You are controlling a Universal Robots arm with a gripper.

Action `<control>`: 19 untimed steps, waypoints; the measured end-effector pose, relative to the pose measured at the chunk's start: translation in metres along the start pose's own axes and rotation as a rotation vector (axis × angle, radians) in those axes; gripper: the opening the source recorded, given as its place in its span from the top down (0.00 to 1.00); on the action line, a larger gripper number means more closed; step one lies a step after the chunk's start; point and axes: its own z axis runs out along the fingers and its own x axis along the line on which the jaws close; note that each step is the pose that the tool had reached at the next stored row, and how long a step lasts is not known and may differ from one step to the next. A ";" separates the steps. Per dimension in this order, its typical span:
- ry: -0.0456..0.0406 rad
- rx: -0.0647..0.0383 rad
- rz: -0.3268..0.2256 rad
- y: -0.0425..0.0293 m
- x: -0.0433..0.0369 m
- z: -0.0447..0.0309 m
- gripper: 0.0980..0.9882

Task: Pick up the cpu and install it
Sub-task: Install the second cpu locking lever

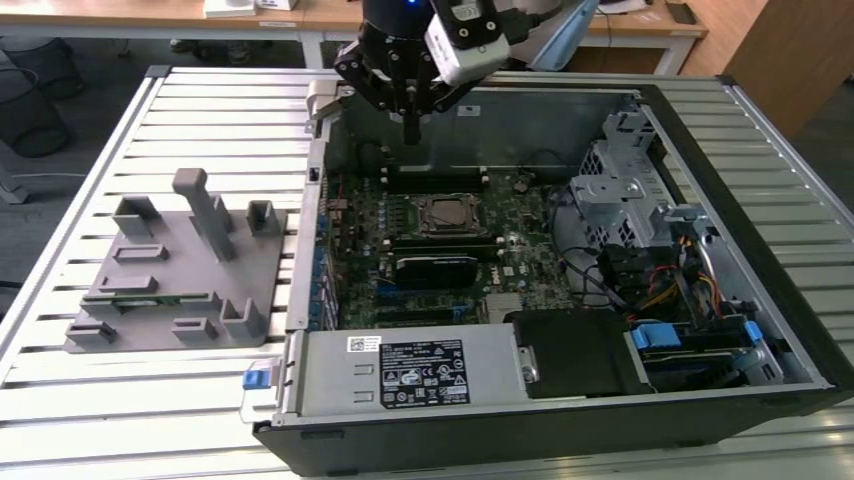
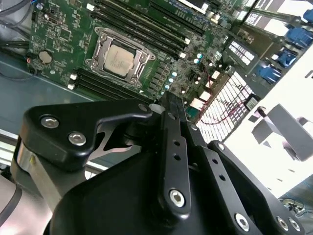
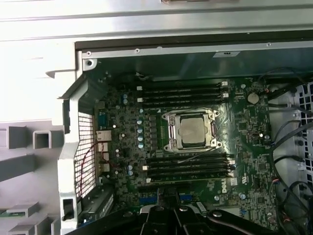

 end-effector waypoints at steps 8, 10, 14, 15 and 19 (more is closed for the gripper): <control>0.0087 -0.032 0.001 0.0011 -0.0158 0.0052 0.99; 0.0099 -0.035 0.001 0.0010 -0.0182 0.0081 0.99; 0.0105 -0.035 0.001 0.0008 -0.0216 0.0155 0.99; 0.0105 -0.036 0.001 0.0007 -0.0224 0.0174 0.99; 0.0115 -0.045 0.001 0.0006 -0.0246 0.0215 0.99</control>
